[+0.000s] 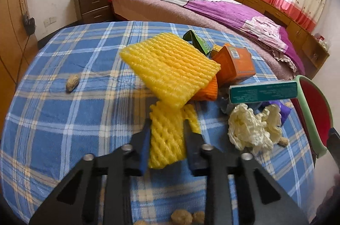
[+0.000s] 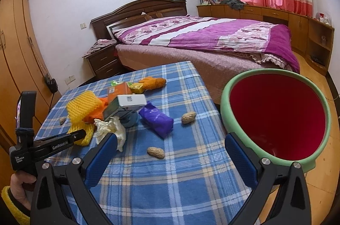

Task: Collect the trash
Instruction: 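Lower the left tool onto the yellow foam net sleeve and close it, then grasp the crumpled white tissue with the right tool while the left holds the foam net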

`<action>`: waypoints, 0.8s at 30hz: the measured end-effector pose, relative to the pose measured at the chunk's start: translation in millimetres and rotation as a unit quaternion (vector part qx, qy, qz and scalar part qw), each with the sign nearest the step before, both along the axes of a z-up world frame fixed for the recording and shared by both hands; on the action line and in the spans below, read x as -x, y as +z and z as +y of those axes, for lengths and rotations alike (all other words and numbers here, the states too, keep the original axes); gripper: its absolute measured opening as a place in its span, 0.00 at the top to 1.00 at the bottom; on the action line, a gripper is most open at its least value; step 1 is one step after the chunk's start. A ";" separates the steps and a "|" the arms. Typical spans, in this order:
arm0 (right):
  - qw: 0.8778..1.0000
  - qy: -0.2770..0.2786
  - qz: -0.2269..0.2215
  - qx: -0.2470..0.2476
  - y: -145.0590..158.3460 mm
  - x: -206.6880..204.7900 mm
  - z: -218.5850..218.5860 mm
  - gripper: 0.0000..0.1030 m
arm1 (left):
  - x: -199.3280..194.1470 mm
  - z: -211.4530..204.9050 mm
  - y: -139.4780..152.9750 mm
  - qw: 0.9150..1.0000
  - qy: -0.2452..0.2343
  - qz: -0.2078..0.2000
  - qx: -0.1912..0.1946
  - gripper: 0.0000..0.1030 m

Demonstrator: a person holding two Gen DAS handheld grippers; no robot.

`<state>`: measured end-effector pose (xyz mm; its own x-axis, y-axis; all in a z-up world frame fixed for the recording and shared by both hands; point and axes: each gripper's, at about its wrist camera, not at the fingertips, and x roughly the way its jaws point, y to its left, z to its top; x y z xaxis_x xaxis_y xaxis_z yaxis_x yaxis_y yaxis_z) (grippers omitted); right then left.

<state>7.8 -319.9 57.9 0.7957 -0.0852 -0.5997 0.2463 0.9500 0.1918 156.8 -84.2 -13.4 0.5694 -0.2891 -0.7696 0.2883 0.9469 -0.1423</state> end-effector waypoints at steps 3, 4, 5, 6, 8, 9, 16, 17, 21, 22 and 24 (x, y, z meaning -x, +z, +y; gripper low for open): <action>1.000 0.008 0.001 0.001 1.9 -2.6 8.2 0.00 | 8.2 9.4 4.6 1.000 0.006 -0.004 0.011 0.77; 1.000 0.012 0.003 0.001 2.1 -4.4 11.6 0.00 | 10.8 13.0 6.7 1.000 0.008 -0.006 0.017 0.77; 1.000 0.015 0.004 0.001 2.3 -5.6 14.2 0.00 | 15.8 19.3 10.3 1.000 0.013 -0.010 0.024 0.77; 1.000 0.018 0.006 0.001 2.1 -7.0 16.7 0.00 | 18.2 23.5 12.4 0.999 0.017 -0.013 0.027 0.77; 1.000 0.027 0.013 -0.002 0.4 -13.2 23.7 0.00 | 25.0 34.5 16.5 0.999 0.030 -0.021 0.028 0.77; 0.999 0.030 0.015 -0.004 -0.5 -15.2 25.5 0.00 | 28.5 40.0 17.9 0.999 0.038 -0.025 0.025 0.77; 0.995 0.074 0.061 -0.041 -13.2 -47.0 48.4 0.00 | 37.5 72.2 18.7 0.995 0.087 -0.034 0.016 0.77; 0.994 0.077 0.064 -0.036 -15.0 -51.8 52.6 0.00 | 37.9 74.9 18.5 0.995 0.093 -0.037 0.012 0.77; 0.994 0.082 0.076 -0.023 -22.6 -65.6 64.1 0.03 | 40.5 83.7 16.0 0.993 0.108 -0.043 0.000 0.77; 0.993 0.081 0.079 -0.021 -24.6 -68.8 65.3 0.07 | 40.7 85.6 15.3 0.993 0.110 -0.042 -0.001 0.77; 0.993 0.078 0.087 -0.015 -29.1 -75.4 66.8 0.12 | 41.5 87.9 15.3 0.993 0.113 -0.042 -0.001 0.77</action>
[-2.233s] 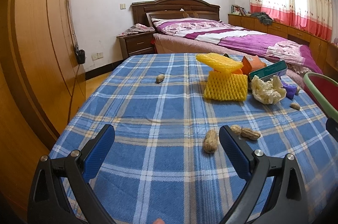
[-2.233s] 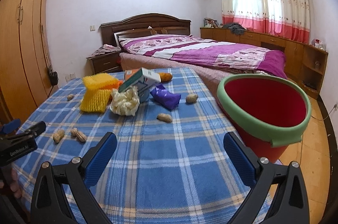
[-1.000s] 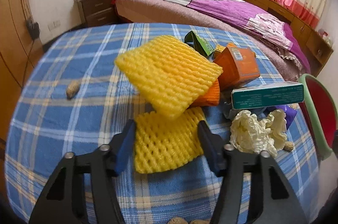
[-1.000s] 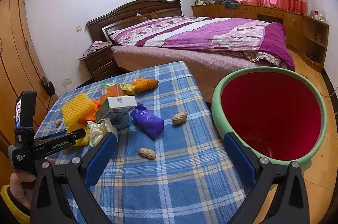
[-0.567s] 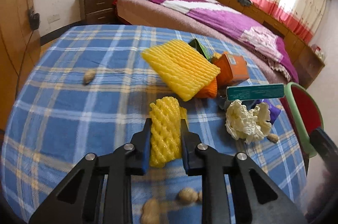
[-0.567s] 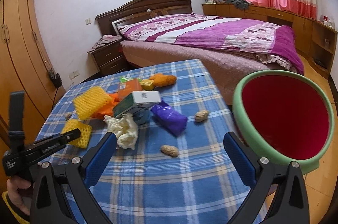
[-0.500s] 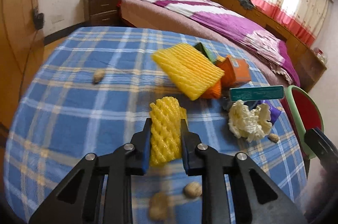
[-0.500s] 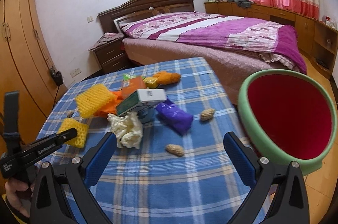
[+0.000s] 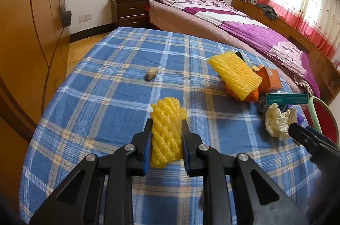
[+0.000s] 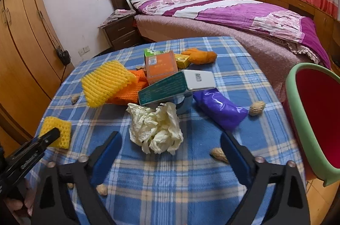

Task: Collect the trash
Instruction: 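Grasp the crumpled white tissue with the right tool while the left holds the foam net, then carry the tissue and foam net in both tools over the red bucket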

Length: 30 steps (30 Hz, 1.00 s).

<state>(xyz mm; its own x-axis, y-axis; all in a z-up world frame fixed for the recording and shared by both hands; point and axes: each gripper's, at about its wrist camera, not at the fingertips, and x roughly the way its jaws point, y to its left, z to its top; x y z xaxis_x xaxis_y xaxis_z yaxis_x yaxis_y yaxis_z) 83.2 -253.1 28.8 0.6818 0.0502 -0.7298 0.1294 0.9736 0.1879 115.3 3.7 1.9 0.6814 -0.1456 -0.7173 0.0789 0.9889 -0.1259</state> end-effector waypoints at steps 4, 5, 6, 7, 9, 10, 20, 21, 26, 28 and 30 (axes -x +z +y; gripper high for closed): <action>1.000 -0.003 0.015 0.000 -8.6 -11.0 1.7 0.23 | 1.3 3.1 -1.6 1.000 0.002 0.001 0.005 0.77; 1.000 -0.002 0.018 0.000 -10.1 -12.3 1.5 0.26 | 1.8 3.4 -2.6 1.000 0.001 0.003 0.006 0.77; 1.000 -0.001 0.020 0.000 -11.5 -13.6 1.3 0.32 | 0.9 3.4 -2.3 1.000 0.000 0.003 0.007 0.77; 1.000 0.000 0.024 -0.001 -13.7 -15.0 1.8 0.37 | 0.9 3.4 -2.6 1.000 -0.001 0.004 0.008 0.77; 1.000 0.002 0.028 -0.009 -16.9 -16.1 0.9 0.49 | 1.5 3.8 -2.5 1.000 -0.003 0.003 0.010 0.77; 0.999 0.004 0.029 -0.016 -17.7 -16.3 0.8 0.59 | 1.9 3.8 -2.2 1.000 -0.004 0.003 0.011 0.77; 0.999 0.018 0.029 -0.035 -14.9 -11.2 6.6 0.79 | 7.8 4.6 3.0 1.000 -0.007 -0.001 0.020 0.77; 0.999 0.018 0.028 -0.039 -14.1 -9.8 6.0 0.79 | 8.9 4.8 3.8 1.000 -0.008 -0.002 0.021 0.77; 0.999 0.028 0.012 -0.038 -4.4 1.1 9.9 0.80 | 15.7 5.2 9.1 1.000 -0.010 -0.007 0.026 0.77; 0.999 0.033 0.004 -0.039 1.2 7.7 13.0 0.80 | 17.8 6.0 11.2 0.999 -0.012 -0.010 0.028 0.77; 0.998 0.038 -0.003 -0.040 6.8 14.4 15.4 0.80 | 21.0 6.5 14.4 0.999 -0.013 -0.015 0.029 0.77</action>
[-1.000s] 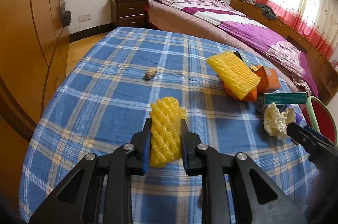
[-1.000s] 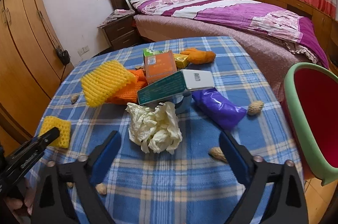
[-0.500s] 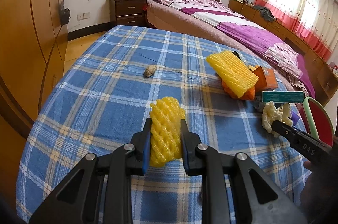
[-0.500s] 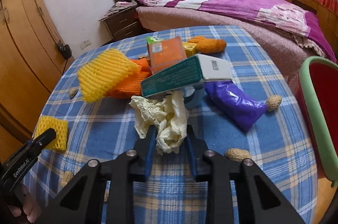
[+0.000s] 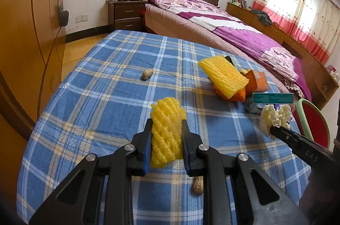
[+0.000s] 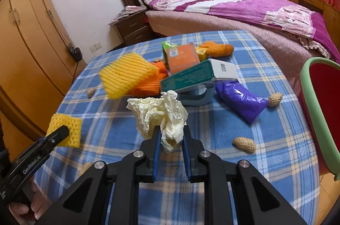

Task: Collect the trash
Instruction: 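Carry the tissue and foam net in both tools over the red bucket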

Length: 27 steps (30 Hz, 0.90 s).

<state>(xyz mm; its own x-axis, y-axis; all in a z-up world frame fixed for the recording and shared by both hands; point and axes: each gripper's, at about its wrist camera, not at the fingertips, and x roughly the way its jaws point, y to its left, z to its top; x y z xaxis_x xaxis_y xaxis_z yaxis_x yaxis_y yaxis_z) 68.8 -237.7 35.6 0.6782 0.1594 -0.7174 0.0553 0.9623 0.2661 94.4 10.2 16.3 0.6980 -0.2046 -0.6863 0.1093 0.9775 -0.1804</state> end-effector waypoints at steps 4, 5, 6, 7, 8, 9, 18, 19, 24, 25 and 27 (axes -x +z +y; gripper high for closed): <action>1.000 0.005 -0.016 -0.004 11.8 14.6 3.4 0.80 | 6.7 -0.1 7.3 1.000 -0.002 -0.009 0.003 0.77; 1.000 0.005 -0.020 -0.004 14.5 17.6 3.6 0.80 | 7.5 -0.1 9.0 1.000 -0.003 -0.011 0.003 0.77; 1.000 0.004 -0.025 -0.004 17.9 22.5 3.6 0.80 | 9.0 -0.2 11.2 1.000 -0.004 -0.013 0.004 0.77; 1.000 0.003 -0.029 -0.005 20.5 26.9 3.2 0.80 | 9.9 0.1 13.1 1.000 -0.005 -0.015 0.005 0.77; 0.999 0.003 -0.032 -0.004 22.5 30.2 2.6 0.80 | 11.9 0.2 15.0 1.000 -0.006 -0.018 0.007 0.77; 0.999 0.001 -0.035 -0.002 24.2 34.2 1.9 0.80 | 13.8 -0.1 16.9 1.000 -0.008 -0.020 0.008 0.77; 0.998 -0.019 -0.056 -0.005 38.8 67.1 -14.9 0.80 | 26.7 -11.2 30.2 0.999 -0.034 -0.023 0.023 0.77; 0.998 -0.021 -0.058 -0.005 40.4 69.1 -16.5 0.80 | 28.4 -12.9 32.0 0.999 -0.037 -0.024 0.026 0.77; 0.997 -0.032 -0.066 -0.012 47.4 83.6 -27.5 0.80 | 35.7 -22.9 38.1 0.998 -0.054 -0.023 0.033 0.77; 0.997 -0.033 -0.067 -0.013 47.8 85.7 -29.0 0.80 | 37.0 -24.8 39.2 0.997 -0.057 -0.022 0.035 0.77; 0.997 -0.040 -0.072 -0.015 51.3 91.8 -35.6 0.80 | 38.9 -30.0 42.1 0.997 -0.065 -0.021 0.038 0.77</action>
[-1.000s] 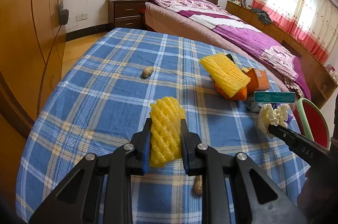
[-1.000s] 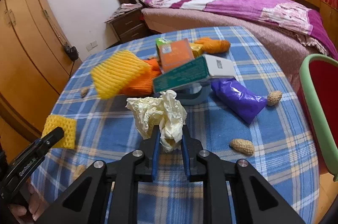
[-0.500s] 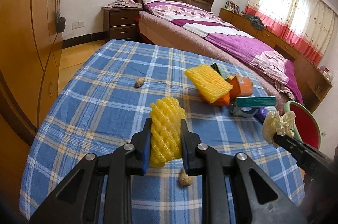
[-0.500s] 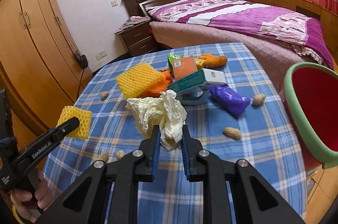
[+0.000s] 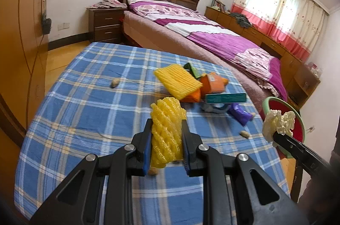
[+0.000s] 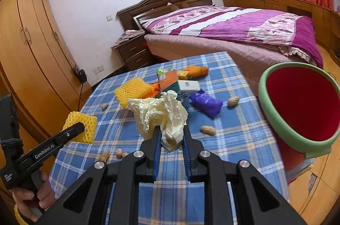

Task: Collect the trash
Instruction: 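Carry the tissue and foam net in both tools over the red bucket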

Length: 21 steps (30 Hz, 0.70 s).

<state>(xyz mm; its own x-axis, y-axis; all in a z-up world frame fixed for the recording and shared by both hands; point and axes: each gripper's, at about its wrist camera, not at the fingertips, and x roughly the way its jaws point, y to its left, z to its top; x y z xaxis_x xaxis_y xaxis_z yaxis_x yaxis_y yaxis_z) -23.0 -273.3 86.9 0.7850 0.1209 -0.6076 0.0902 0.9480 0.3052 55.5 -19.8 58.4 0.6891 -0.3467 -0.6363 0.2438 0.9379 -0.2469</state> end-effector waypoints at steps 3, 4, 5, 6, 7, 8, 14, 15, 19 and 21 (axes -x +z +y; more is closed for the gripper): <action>1.000 -0.009 -0.009 0.001 4.9 7.5 -8.1 0.80 | 3.2 -8.3 3.7 1.000 -0.010 -0.001 0.001 0.77; 1.000 -0.011 -0.011 0.001 5.8 9.8 -10.3 0.80 | 3.9 -10.4 3.8 1.000 -0.013 -0.001 0.001 0.77; 1.000 -0.014 -0.013 0.000 6.7 11.8 -13.4 0.80 | 4.4 -13.6 4.2 1.000 -0.017 -0.001 0.001 0.77; 1.000 -0.016 -0.013 -0.001 7.7 12.2 -15.4 0.80 | 4.8 -17.0 4.4 1.000 -0.021 0.000 0.001 0.77; 1.000 -0.019 -0.014 -0.002 7.6 13.5 -18.1 0.80 | 4.8 -19.7 4.6 1.000 -0.024 0.001 0.000 0.77; 1.000 -0.023 -0.014 -0.004 7.3 15.2 -21.7 0.80 | 5.1 -22.9 4.9 1.000 -0.028 0.002 -0.001 0.77; 0.999 -0.037 -0.017 -0.013 6.1 23.8 -38.1 0.80 | 8.1 -41.7 5.9 0.999 -0.049 0.007 -0.003 0.77; 0.999 -0.039 -0.017 -0.014 6.0 24.6 -40.6 0.80 | 8.5 -45.3 5.7 0.998 -0.055 0.010 -0.002 0.77; 0.998 -0.049 -0.020 -0.021 4.2 28.4 -52.1 0.80 | 10.6 -59.4 4.6 0.997 -0.070 0.015 -0.004 0.77; 0.998 -0.055 -0.021 -0.024 3.2 30.8 -58.6 0.80 | 11.6 -67.4 4.9 0.997 -0.078 0.013 -0.007 0.77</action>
